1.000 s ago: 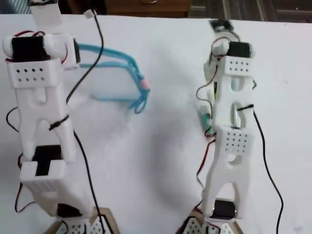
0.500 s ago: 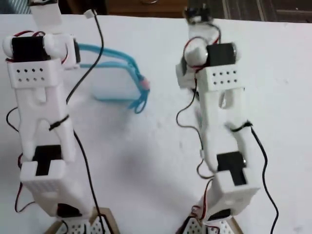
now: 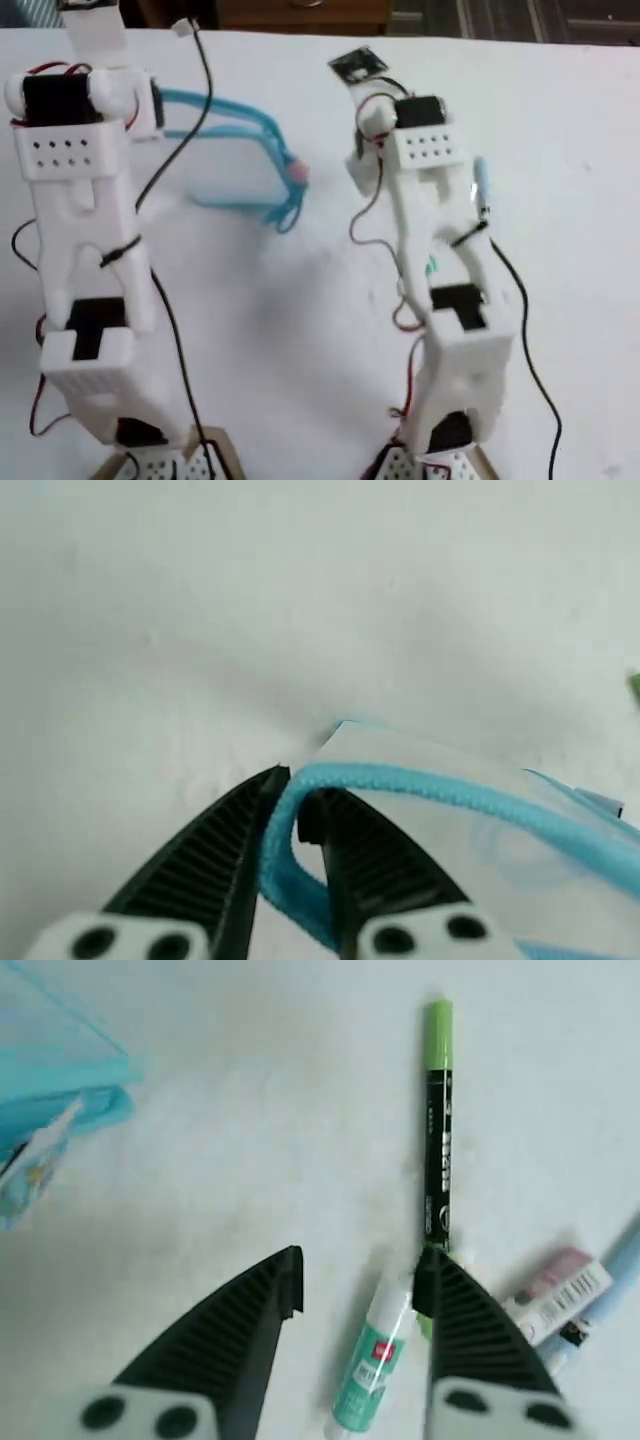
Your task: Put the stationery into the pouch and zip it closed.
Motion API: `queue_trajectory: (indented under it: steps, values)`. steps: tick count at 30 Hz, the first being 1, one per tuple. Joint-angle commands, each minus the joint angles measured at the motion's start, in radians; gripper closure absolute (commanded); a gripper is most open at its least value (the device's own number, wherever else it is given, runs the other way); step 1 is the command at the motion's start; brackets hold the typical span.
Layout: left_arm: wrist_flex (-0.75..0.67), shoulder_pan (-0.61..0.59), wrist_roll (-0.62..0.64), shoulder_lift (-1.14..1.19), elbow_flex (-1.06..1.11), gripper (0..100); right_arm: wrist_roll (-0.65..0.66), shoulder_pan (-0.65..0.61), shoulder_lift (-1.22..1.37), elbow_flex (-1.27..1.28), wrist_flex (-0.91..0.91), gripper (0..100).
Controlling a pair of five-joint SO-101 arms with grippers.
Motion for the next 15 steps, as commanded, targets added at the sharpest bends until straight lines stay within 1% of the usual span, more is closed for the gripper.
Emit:
queue_trajectory:
  steps: [1,5,9,12,15]
  values:
    - [-0.005,0.012,0.023,-0.002,-0.021,98,0.009,-0.004,0.24,-0.298,-0.004,77.9]
    - [-0.005,0.012,0.026,-0.002,-0.022,98,0.011,-0.001,0.515,-0.618,0.019,77.9]
    - [-0.017,0.012,0.026,-0.002,-0.019,98,0.011,-0.005,0.719,-0.847,0.047,77.9]
    - [-0.018,0.012,0.026,-0.002,-0.018,98,0.011,0.013,0.794,-0.913,0.047,77.9]
    - [-0.018,0.012,0.026,-0.002,-0.019,98,0.009,0.027,0.8,-0.925,0.054,77.9]
